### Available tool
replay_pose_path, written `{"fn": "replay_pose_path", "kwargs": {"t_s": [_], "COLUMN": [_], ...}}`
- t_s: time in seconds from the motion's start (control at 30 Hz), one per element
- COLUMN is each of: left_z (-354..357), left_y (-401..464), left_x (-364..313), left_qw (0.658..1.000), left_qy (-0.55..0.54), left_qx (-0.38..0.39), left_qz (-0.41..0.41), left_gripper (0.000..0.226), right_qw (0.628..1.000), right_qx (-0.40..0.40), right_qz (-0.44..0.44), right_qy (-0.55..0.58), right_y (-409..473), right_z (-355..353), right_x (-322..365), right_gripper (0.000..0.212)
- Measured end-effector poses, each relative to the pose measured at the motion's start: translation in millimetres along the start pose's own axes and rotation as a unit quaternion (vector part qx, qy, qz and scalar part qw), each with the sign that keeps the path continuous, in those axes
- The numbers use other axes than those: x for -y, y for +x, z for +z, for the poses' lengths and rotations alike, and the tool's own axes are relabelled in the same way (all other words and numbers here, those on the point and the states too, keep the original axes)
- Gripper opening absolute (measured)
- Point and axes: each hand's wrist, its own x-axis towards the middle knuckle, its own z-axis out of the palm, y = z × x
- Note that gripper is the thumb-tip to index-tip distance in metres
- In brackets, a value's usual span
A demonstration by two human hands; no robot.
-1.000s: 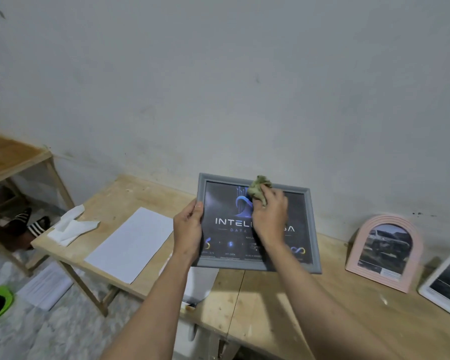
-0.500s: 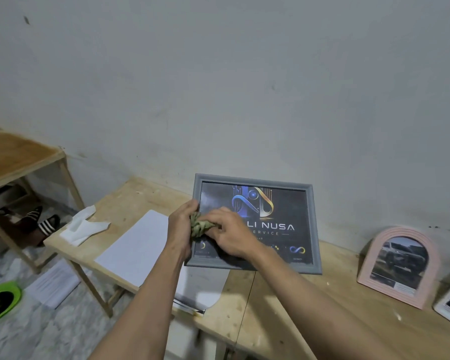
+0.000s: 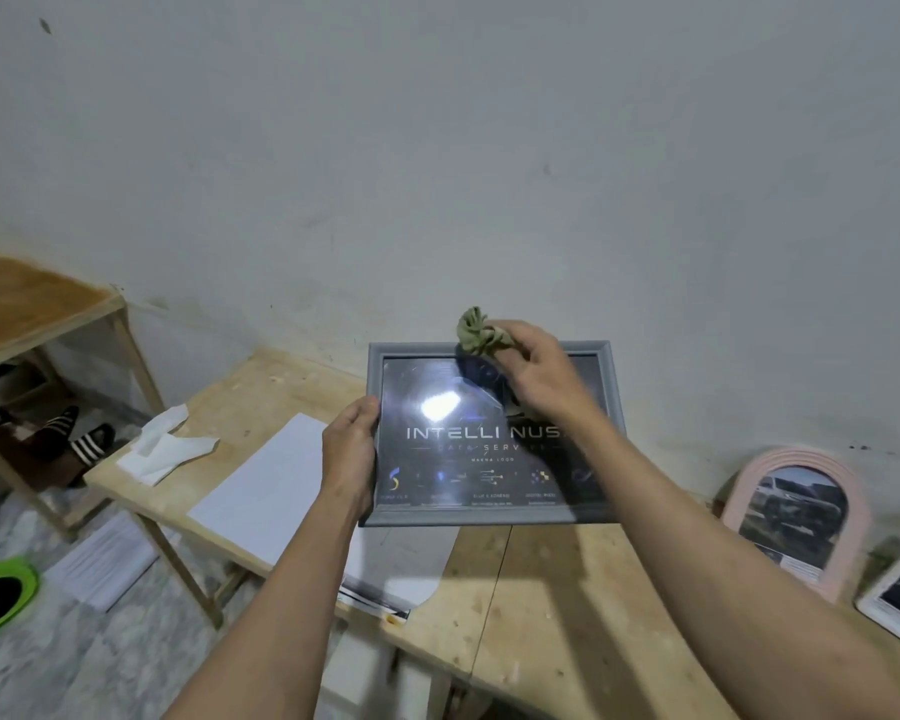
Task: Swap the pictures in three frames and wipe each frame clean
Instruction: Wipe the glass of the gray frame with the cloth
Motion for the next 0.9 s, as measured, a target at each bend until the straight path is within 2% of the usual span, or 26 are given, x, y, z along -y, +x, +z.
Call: {"fn": "replay_pose_path", "kwargs": {"t_s": [0.07,0.1,0.2,0.27,0.37,0.43,0.53,0.57,0.63,0.67,0.73,0.77,0.83,0.9], "left_z": [4,4,4,2,-1,-3,-6,-6,-2,-2,2,6,13,21], "left_y": [1,3,5,2,-2,-3,-2,-4,-4,-3,-2,-3,-6,-11], "left_x": [-4,-5,-3,2,9,8,15,16,17,16,12,9,3,-2], "left_qw": [1.000,1.000,0.999,0.999,0.999,0.998,0.997,0.996,0.997,0.997,0.998,0.998,0.997,0.997], "left_qy": [-0.001,0.008,0.011,0.017,0.008,0.013,0.052,0.066,0.066,0.060,0.052,0.051,0.037,0.005], "left_qx": [0.003,-0.003,-0.016,-0.032,-0.041,-0.049,-0.043,-0.039,-0.029,-0.024,-0.008,-0.002,0.006,-0.006], "left_qz": [0.018,0.022,0.027,0.025,0.021,0.022,0.034,0.038,0.039,0.039,0.041,0.047,0.063,0.072], "left_gripper": [0.024,0.026,0.022,0.033,0.026,0.017,0.018,0.020,0.023,0.024,0.024,0.025,0.028,0.032], "right_qw": [0.984,0.975,0.966,0.970,0.974,0.976,0.967,0.967,0.981,0.992,0.999,0.993,0.979,0.973], "right_qx": [0.001,0.014,0.039,0.066,0.124,0.179,0.253,0.252,0.174,0.103,-0.016,-0.033,-0.009,0.023], "right_qz": [-0.084,-0.110,-0.164,-0.169,-0.142,-0.086,0.021,0.037,0.026,0.010,-0.042,-0.070,-0.114,-0.131], "right_qy": [-0.154,-0.195,-0.194,-0.165,-0.121,-0.094,-0.019,0.021,0.077,0.066,-0.032,-0.084,-0.167,-0.191], "right_y": [13,11,-23,-45,-79,-102,-116,-111,-93,-77,-42,-28,-14,-23], "right_z": [1,8,40,56,67,67,52,43,19,5,-25,-38,-50,-45], "right_x": [-14,-21,-41,-49,-61,-62,-52,-43,-28,-24,-25,-28,-39,-51], "right_gripper": [0.037,0.039,0.044,0.041,0.035,0.032,0.028,0.025,0.023,0.026,0.037,0.043,0.051,0.054]}}
